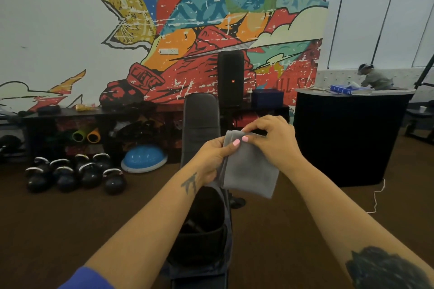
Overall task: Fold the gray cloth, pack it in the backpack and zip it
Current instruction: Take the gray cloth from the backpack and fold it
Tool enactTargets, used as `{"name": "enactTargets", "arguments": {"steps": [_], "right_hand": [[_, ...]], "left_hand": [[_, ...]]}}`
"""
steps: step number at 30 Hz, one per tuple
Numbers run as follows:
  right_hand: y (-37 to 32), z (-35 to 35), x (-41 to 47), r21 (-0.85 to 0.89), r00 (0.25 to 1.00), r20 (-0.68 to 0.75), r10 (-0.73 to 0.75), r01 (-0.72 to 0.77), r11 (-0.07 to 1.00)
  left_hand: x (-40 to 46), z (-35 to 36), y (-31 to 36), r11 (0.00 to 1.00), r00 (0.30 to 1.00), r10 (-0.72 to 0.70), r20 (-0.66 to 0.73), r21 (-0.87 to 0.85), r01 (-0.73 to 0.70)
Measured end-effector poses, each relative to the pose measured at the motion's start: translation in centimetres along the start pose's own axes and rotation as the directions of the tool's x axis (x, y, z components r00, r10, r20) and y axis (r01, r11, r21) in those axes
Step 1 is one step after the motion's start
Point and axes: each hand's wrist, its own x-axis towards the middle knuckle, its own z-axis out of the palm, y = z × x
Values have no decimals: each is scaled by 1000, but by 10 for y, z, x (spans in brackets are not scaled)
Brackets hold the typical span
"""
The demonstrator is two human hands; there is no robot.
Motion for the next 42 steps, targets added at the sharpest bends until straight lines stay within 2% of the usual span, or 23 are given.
{"name": "enactTargets", "arguments": {"steps": [4, 8, 11, 14, 19, 22, 23, 27, 30, 33, 35, 37, 39, 40, 41, 42], "right_hand": [[-2, 1, -1, 91, 1000, 3, 30, -30, 995], [-6, -1, -4, 146, 999, 30, 25, -29, 989], [-11, -2, -5, 200, 996, 92, 11, -29, 979], [-12, 1, -4, 178, 992, 123, 2, -24, 984], [-10, 4, -4, 133, 998, 58, 22, -29, 991], [-7, 4, -5, 144, 997, 51, 51, -58, 988], [-6, 3, -5, 150, 996, 62, 71, -80, 985], [6, -6, -5, 151, 960, 227, 163, -200, 968], [15, -9, -8, 115, 927, 339, 160, -210, 971], [15, -3, -13, 162, 957, 244, 156, -199, 967], [13, 3, -17, 210, 964, 154, 216, -245, 946], [12, 9, -23, 364, 915, 219, 339, -399, 842], [13, 13, -31, 588, 828, 386, 407, -561, 583], [14, 15, -34, 659, 798, 446, 405, -599, 455], [13, 16, -38, 699, 786, 470, 402, -609, 375], [12, 18, -41, 722, 788, 460, 409, -600, 345]], "left_hand": [[-4, 5, 6, 994, 996, -77, -55, -86, 72], [-4, 4, 9, 994, 985, -85, -149, -83, 73], [0, 2, 10, 999, 978, -54, -201, -15, 52], [-3, 9, 12, 998, 983, -47, -176, 41, 55], [-10, 15, 16, 996, 994, -48, -93, 75, 56], [-12, 12, 13, 954, 999, 44, -19, 297, -36], [-13, 9, 12, 947, 998, 61, -17, 317, -53], [-13, -7, 13, 959, 995, 71, -64, 280, -50], [-15, -16, 12, 959, 997, 55, -52, 279, -38], [-18, -17, 9, 970, 998, 40, -38, 242, -30], [-19, -16, 5, 982, 997, 50, -56, 184, -39], [-20, -16, 2, 992, 994, 64, -86, 109, -55], [-22, -17, -2, 996, 991, 73, -110, 49, -68], [-23, -17, -4, 997, 990, 74, -116, 28, -72], [-25, -17, -6, 997, 990, 72, -125, 14, -71], [-26, -17, -8, 998, 988, 70, -137, 10, -69]]}}
